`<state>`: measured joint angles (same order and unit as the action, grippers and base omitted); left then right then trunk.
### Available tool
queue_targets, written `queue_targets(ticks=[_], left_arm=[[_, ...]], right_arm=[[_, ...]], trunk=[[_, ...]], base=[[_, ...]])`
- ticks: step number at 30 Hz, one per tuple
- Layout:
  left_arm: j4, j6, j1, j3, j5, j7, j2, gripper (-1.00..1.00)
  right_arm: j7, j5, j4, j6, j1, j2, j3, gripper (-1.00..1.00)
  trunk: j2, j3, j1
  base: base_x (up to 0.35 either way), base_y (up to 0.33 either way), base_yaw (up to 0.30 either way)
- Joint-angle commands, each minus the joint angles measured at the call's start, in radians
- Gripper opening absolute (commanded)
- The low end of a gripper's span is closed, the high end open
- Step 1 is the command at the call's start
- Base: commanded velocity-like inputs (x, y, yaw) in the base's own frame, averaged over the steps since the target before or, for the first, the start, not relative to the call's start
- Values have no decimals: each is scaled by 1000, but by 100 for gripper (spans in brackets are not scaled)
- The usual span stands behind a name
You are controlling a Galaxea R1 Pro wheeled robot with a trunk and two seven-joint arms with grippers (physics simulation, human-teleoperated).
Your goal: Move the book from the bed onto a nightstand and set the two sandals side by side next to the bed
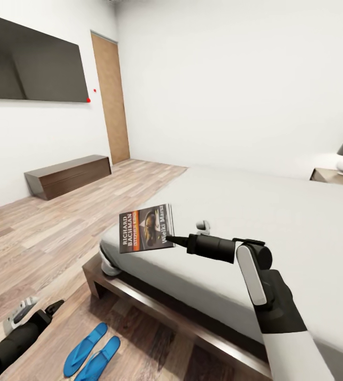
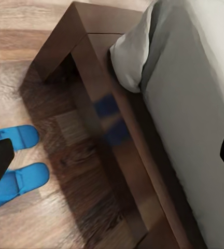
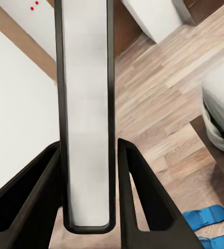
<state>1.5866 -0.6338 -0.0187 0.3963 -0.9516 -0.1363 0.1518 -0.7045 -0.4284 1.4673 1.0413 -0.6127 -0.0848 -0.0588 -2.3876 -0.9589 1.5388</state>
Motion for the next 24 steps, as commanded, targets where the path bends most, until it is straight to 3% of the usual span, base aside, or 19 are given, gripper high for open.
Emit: queue_targets(ticks=[1,12,17,24], left_arm=[[1,-3,0,0,-10,-9,-2,100],[-3,2,-1,0,-7,-10,-43,100],[-4,2,-1,-3,-6,-13,-52,100],[-5,4,-1,-53,-4,-24,-54,100]], right_arm=[[-6,0,0,6,-1,0,-3,-100],[-7,15,2,6,-1,2,-22,-100],[-7,15,2,6,-1,2,-24,-100],[-6,16,2,6,-1,2,-24,-100]], trunk=[[0,-1,0],[0,-1,0],[35,15,-19],[84,37,-46]], base=[[0,0,276],[0,0,276],[0,0,276],[0,0,276]])
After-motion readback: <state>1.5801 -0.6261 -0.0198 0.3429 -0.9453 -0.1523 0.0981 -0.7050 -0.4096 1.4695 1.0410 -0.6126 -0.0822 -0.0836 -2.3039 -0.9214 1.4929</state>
